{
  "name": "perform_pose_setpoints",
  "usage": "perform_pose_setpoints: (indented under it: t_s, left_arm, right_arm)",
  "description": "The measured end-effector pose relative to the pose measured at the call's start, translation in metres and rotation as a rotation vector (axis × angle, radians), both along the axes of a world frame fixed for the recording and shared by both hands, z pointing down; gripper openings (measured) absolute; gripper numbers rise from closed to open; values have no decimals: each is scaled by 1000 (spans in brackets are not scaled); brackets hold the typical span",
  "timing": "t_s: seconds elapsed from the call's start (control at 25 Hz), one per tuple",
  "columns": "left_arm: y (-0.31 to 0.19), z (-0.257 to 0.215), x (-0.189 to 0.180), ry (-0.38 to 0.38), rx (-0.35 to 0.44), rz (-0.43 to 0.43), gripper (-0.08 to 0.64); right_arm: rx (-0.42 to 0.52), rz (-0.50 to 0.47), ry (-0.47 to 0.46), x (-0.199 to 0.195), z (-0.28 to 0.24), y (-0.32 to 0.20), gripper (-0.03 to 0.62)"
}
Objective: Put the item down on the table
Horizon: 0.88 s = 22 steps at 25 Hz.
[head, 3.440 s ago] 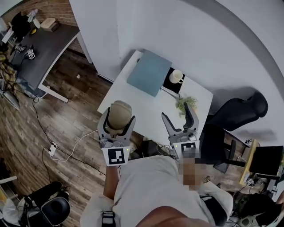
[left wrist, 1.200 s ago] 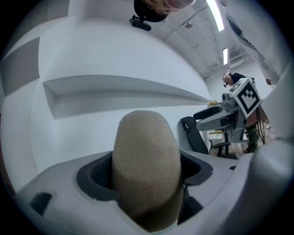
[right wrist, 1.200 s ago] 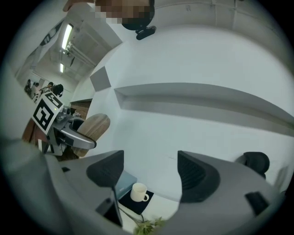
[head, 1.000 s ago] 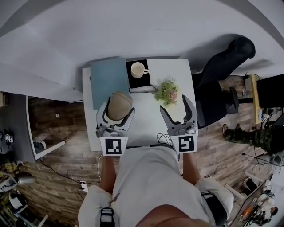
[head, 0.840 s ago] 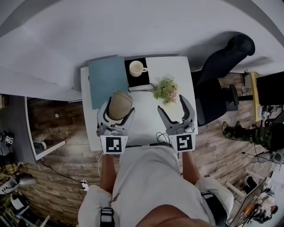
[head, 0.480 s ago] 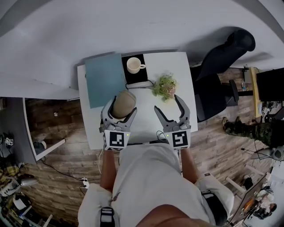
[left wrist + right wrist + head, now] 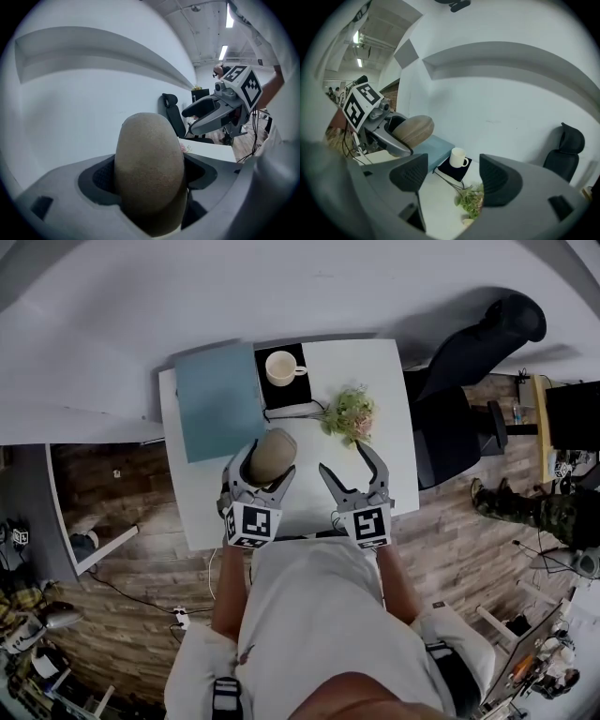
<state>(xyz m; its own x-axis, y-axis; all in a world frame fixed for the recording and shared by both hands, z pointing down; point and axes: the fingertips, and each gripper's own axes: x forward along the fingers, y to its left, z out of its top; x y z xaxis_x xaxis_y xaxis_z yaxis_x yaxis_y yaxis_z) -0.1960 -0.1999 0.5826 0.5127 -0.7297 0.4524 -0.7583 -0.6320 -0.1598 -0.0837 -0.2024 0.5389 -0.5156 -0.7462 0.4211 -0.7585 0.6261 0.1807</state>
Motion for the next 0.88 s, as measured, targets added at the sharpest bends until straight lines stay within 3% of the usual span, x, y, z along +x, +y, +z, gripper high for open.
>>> perform_pose_setpoints:
  t_s: [0.88]
  left_arm:
    - [16, 89, 21, -58, -195, 79, 401]
  right_arm:
    - [-167, -26, 47, 2, 90, 20, 322]
